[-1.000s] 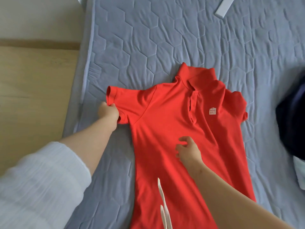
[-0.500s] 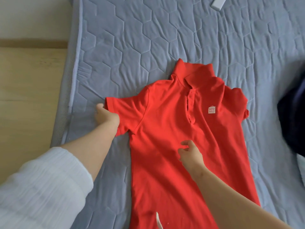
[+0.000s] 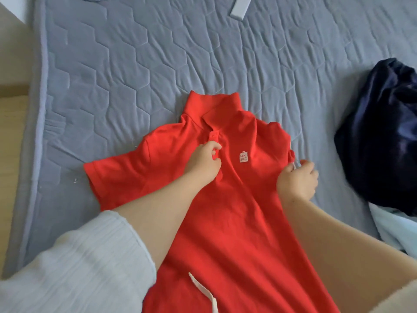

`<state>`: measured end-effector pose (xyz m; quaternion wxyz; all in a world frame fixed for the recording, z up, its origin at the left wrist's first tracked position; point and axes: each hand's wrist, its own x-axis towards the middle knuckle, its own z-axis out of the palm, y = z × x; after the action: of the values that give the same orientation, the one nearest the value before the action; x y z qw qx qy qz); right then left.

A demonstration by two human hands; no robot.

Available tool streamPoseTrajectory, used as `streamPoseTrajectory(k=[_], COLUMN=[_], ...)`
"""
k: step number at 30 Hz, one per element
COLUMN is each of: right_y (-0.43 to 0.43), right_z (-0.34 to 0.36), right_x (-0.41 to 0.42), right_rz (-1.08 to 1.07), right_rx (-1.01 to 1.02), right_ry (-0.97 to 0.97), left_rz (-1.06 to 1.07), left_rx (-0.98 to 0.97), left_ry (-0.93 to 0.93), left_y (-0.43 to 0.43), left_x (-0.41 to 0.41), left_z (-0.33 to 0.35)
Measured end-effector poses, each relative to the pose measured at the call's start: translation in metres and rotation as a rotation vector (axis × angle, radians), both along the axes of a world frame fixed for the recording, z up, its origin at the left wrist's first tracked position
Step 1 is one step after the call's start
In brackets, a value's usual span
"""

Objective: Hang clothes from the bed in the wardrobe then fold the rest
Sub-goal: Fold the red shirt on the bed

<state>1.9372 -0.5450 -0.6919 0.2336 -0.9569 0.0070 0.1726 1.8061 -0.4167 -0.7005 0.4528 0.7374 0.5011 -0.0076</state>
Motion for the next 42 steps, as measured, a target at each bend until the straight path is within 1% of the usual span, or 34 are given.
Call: streamPoseTrajectory(k=[2,3,5,7,9,11,12,13,14,17,18,19,20,21,23,25,26,27,29,31,32,34,35,36,38,39,40,41,42], right_y=[0.000,0.001,0.005,0.010,0.015,0.018,0.016,0.012,0.006,-0.018,-0.027,-0.035,-0.043,-0.050,-0.060,-0.061,-0.059,-0.055,-0.048,-0.041,-0.038,-0.031,-0.028,-0.025,-0.024,-0.025,-0.028,-0.032,-0.035], right_z=[-0.012,-0.016,-0.025,-0.037,-0.043,-0.039,-0.033,-0.026,-0.020,0.003,0.008,0.010,0.010,0.004,-0.011,-0.022,-0.026,-0.026,-0.028,-0.029,-0.029,-0.030,-0.028,-0.023,-0.014,-0.011,-0.009,-0.008,-0.007], right_x=[0.031,0.042,0.056,0.064,0.069,0.072,0.074,0.076,0.079,0.092,0.096,0.100,0.102,0.104,0.106,0.108,0.109,0.110,0.115,0.120,0.122,0.124,0.122,0.118,0.105,0.097,0.089,0.083,0.078], right_rz=[-0.104,-0.126,-0.146,-0.155,-0.140,-0.126,-0.133,-0.144,-0.162,-0.259,-0.280,-0.286,-0.282,-0.295,-0.382,-0.430,-0.471,-0.516,-0.544,-0.486,-0.463,-0.416,-0.355,-0.271,-0.050,0.095,0.246,0.376,0.476], right_rx=[0.124,0.194,0.321,0.398,0.403,0.413,0.449,0.519,0.602,0.865,0.895,0.886,0.860,0.840,0.758,0.643,0.652,0.707,0.801,0.796,0.801,0.864,0.916,0.970,1.018,0.995,0.945,0.879,0.809], right_ry=[0.202,0.318,0.483,0.564,0.626,0.710,0.736,0.710,0.618,0.224,0.137,0.091,0.093,0.152,0.344,0.484,0.555,0.645,0.807,0.873,0.849,0.675,0.597,0.551,0.549,0.561,0.579,0.589,0.583], left_rz=[-0.002,0.014,0.051,0.038,0.036,0.103,0.128,0.135,0.130,0.083,0.055,0.021,-0.021,-0.072,-0.168,-0.212,-0.222,-0.230,-0.231,-0.172,-0.122,-0.005,0.071,0.167,0.372,0.468,0.544,0.591,0.585], left_rx=[-0.041,-0.053,-0.079,-0.096,-0.117,-0.170,-0.182,-0.177,-0.165,-0.092,-0.067,-0.048,-0.033,-0.017,0.056,0.192,0.242,0.259,0.181,-0.003,-0.119,-0.336,-0.413,-0.491,-0.697,-0.811,-0.885,-0.899,-0.868], left_ry=[-0.002,0.004,-0.001,-0.037,-0.080,-0.135,-0.146,-0.141,-0.138,-0.124,-0.109,-0.092,-0.068,-0.029,0.064,0.111,0.102,0.082,0.045,0.019,0.001,-0.071,-0.125,-0.187,-0.317,-0.380,-0.426,-0.442,-0.426], left_y=[-0.007,-0.009,-0.012,-0.014,-0.016,-0.020,-0.024,-0.028,-0.031,-0.037,-0.037,-0.037,-0.038,-0.039,-0.044,-0.046,-0.046,-0.045,-0.042,-0.042,-0.044,-0.050,-0.053,-0.055,-0.055,-0.052,-0.048,-0.043,-0.040], left_x=[0.020,0.028,0.042,0.052,0.065,0.079,0.086,0.092,0.097,0.108,0.111,0.115,0.119,0.124,0.131,0.140,0.146,0.153,0.169,0.184,0.189,0.195,0.194,0.190,0.174,0.164,0.154,0.144,0.136], left_z=[-0.004,-0.006,-0.012,-0.016,-0.019,-0.022,-0.022,-0.022,-0.023,-0.022,-0.021,-0.019,-0.018,-0.017,-0.017,-0.015,-0.014,-0.014,-0.013,-0.014,-0.013,-0.010,-0.007,-0.004,0.002,0.003,0.004,0.004,0.005])
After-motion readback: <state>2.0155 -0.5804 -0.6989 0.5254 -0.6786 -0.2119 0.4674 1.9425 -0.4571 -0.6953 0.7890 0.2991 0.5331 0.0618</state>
